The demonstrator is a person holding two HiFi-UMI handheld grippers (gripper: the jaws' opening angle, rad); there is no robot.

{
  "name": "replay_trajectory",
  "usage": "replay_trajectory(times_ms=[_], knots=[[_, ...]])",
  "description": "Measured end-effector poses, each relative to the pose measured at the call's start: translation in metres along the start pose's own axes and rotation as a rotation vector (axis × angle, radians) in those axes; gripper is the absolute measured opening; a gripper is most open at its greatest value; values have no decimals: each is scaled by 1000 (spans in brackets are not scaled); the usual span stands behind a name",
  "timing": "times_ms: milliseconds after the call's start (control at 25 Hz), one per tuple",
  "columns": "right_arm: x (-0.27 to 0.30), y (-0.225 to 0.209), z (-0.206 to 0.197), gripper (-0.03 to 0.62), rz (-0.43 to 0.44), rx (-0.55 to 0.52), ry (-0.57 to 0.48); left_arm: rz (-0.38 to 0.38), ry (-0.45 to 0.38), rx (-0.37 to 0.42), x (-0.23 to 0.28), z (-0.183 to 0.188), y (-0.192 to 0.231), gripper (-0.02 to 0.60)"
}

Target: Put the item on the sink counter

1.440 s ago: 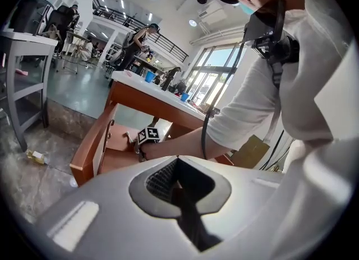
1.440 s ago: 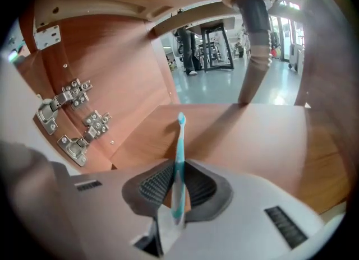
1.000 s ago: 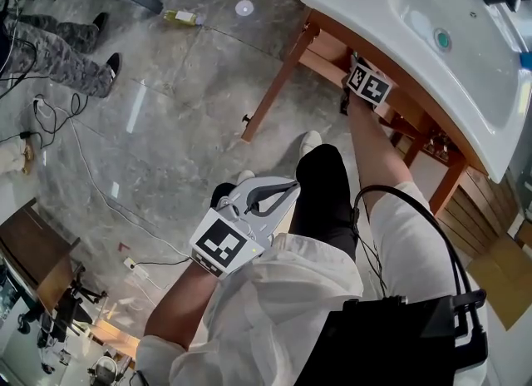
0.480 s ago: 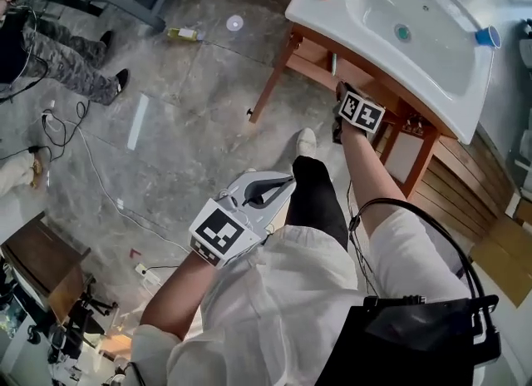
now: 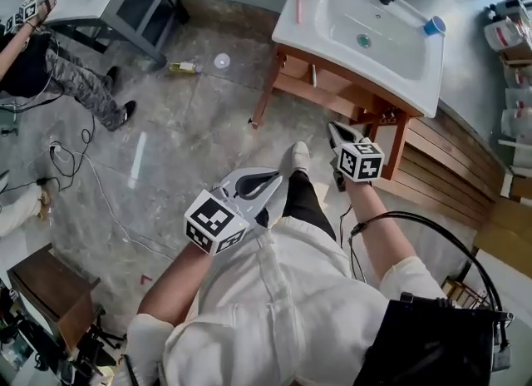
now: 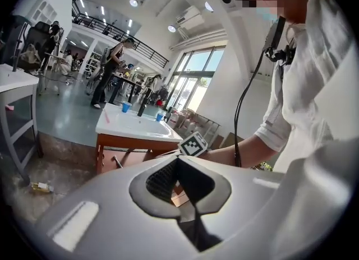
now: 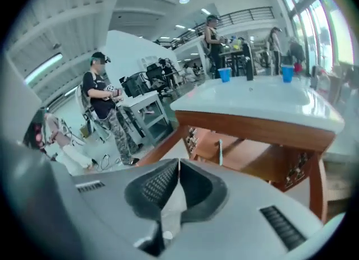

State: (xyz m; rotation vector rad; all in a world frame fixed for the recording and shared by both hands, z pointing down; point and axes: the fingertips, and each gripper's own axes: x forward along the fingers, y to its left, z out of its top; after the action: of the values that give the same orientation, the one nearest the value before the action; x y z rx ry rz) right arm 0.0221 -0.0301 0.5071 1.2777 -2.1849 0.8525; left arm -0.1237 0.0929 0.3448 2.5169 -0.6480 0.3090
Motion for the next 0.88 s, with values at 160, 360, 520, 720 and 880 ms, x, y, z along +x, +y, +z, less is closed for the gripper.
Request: replay_trajectory(times_ms=[160,360,520,720,880], knots=[[-59,35,12,11,7,-104,-20,-21,-6,53,-19,18,-11,6],[-121,36,33,12,-55,-138,-103,-66,-9,66,-21,29,-19,5],[-145,5,41,12,-138,-99,-148,-83,6,77,-17,36,-21,5],[-156,-58,54,41,-227,-34,-187,-79,10,86,-5,49,-25,5],[-157,-118,88,118,-278,-31,-218,-41,31,65,24,56,-16,6]])
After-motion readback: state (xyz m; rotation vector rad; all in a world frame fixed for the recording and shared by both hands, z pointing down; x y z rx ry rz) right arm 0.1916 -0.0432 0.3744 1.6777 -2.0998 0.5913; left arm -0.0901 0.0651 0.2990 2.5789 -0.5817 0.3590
